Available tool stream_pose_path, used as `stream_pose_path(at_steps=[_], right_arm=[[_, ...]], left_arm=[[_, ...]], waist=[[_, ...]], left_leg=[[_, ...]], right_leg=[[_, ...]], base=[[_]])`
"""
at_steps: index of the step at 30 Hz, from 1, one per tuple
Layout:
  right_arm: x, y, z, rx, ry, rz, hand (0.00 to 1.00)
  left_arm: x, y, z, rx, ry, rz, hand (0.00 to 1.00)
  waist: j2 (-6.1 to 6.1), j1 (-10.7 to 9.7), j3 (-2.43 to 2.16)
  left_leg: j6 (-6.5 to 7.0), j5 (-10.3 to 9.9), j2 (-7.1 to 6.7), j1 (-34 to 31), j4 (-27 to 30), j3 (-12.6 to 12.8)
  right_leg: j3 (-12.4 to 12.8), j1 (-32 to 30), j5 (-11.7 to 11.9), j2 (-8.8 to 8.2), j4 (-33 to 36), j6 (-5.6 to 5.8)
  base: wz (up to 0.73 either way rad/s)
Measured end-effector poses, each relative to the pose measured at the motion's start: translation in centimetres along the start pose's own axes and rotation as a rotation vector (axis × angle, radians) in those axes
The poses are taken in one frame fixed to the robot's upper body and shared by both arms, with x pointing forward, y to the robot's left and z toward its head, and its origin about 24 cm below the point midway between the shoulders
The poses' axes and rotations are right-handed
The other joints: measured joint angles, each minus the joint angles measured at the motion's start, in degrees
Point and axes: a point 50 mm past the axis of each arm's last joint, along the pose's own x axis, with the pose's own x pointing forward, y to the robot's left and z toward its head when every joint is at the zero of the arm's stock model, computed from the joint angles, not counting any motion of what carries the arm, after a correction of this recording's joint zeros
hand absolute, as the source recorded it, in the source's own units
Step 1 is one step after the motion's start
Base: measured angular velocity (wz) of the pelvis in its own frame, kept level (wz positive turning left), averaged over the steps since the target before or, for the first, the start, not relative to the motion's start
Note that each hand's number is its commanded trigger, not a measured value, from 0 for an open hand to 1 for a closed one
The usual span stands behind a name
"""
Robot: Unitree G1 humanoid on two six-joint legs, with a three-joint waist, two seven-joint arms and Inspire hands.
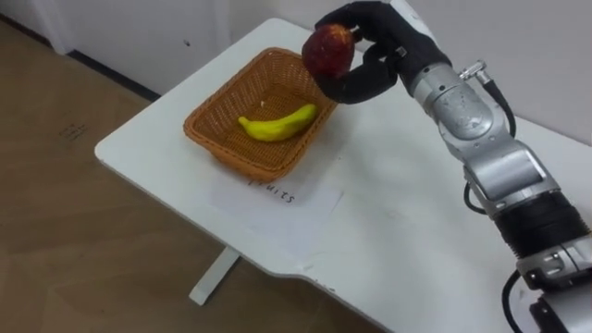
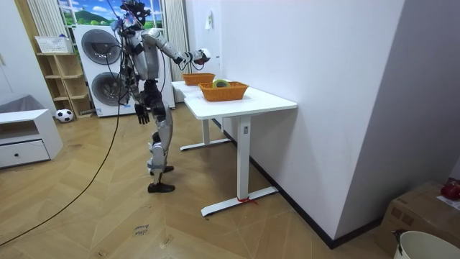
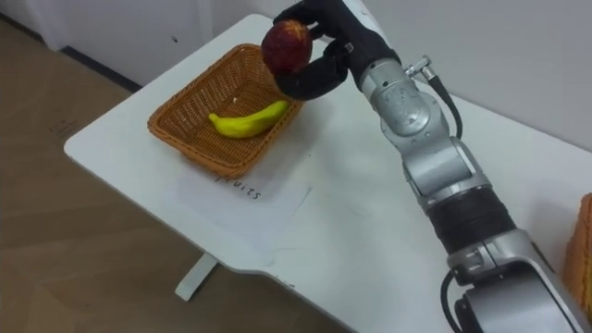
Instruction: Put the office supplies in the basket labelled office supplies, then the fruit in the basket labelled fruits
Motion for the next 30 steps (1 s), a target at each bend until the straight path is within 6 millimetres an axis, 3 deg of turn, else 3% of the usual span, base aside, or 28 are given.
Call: stream_pose_path(at_steps=[10,12,14,15,16,19,24,30], right_arm=[[-0.4,1.6,-1.2,0.003,0.074,0.032,1.00],[-0.6,2.3,-1.6,-0.024,0.095,0.054,0.93],[-0.8,2.9,-2.0,-0.028,0.112,0.077,0.52],[-1.0,3.3,-2.3,-0.041,0.125,0.093,0.22],[-1.1,3.8,-2.5,-0.051,0.135,0.111,0.00],[-1.3,4.6,-2.7,-0.064,0.143,0.153,0.00],[-1.3,4.8,-2.7,-0.067,0.142,0.164,0.00],[-1.3,4.8,-2.7,-0.065,0.142,0.162,0.00]], left_arm=[[0.0,0.0,-0.4,0.001,0.033,-0.033,0.00],[-0.1,0.1,-0.7,0.022,0.046,-0.030,0.00],[-0.1,0.4,-0.9,0.036,0.055,-0.027,0.00],[-0.1,0.5,-1.0,0.038,0.061,-0.026,0.00],[-0.1,0.5,-1.2,0.039,0.070,-0.027,0.00],[-0.1,0.6,-1.5,0.041,0.081,-0.037,0.00],[-0.1,0.7,-1.6,0.042,0.084,-0.045,0.00],[-0.1,0.7,-1.6,0.045,0.084,-0.051,0.00]], waist=[[0.05,0.03,0.07],[-0.07,0.17,0.13],[-0.38,0.73,0.35],[-0.52,1.18,0.53],[-0.68,1.61,0.65],[-1.30,2.19,0.94],[-1.63,3.15,0.80],[-1.55,2.96,0.84]], left_leg=[[0.01,0.00,-0.50,-0.01,-0.08,-1.27],[0.01,0.00,-0.60,0.14,-0.11,-1.30],[0.01,0.00,-0.61,0.34,-0.12,-1.32],[0.01,0.00,-0.64,0.55,-0.12,-1.43],[0.01,0.00,-0.64,0.75,-0.18,-1.37],[0.01,0.00,-0.64,0.69,-0.17,-1.42],[0.02,-0.01,-0.73,0.62,0.04,-1.41],[0.02,0.00,-0.72,0.76,0.12,-1.35]], right_leg=[[0.23,0.41,-0.20,-0.16,0.03,0.32],[0.70,0.59,-0.36,-0.20,0.02,0.55],[1.61,0.78,-0.47,-0.15,-0.01,0.70],[1.65,0.95,-0.48,-0.15,-0.01,0.72],[1.66,0.95,-0.48,-0.16,-0.01,0.72],[1.55,0.97,-0.48,-0.16,0.02,0.72],[1.50,1.07,-0.48,-0.19,0.02,0.72],[1.44,1.15,-0.48,-0.18,0.03,0.72]], base=[[0.07],[0.05],[0.02],[0.00],[0.00],[0.00],[0.00],[0.00]])
